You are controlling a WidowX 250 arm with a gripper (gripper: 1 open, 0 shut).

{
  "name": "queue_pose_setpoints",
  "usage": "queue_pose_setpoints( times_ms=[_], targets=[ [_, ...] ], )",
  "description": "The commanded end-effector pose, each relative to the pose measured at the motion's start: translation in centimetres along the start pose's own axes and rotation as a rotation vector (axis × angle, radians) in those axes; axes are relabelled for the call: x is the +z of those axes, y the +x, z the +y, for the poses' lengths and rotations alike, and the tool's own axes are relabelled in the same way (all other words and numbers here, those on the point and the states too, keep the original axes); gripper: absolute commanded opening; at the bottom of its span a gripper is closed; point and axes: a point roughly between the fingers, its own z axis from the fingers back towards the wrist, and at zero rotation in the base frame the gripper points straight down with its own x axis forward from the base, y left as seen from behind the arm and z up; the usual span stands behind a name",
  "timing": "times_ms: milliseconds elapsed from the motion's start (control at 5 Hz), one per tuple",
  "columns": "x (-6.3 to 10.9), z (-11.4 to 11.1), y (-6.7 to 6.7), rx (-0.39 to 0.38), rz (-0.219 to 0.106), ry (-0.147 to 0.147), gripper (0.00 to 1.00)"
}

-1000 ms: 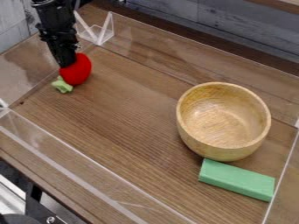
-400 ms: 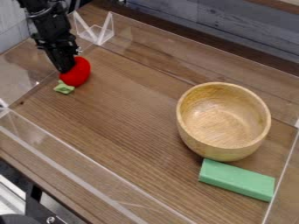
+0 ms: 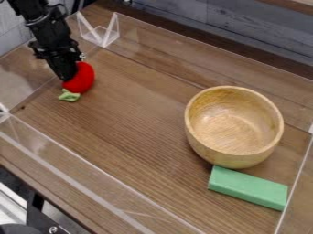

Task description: Move the red object to the left side of the table

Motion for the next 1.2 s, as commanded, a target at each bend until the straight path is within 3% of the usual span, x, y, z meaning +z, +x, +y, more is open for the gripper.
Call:
queue_pose_setpoints(
  times_ms=[0,200,600,1000],
  targets=[
    [-0.6,-1.2,-0.2,0.026,0.012,-0.008,0.00],
    [0.1,-0.5,-0.6,0.092,0.011,-0.011,1.00],
    [2.0,1.4,-0.7,0.218,-0.011,-0.013,1.00],
    [1.6,1.6,0.4,0.305,-0.047,-0.021,1.00]
  ],
)
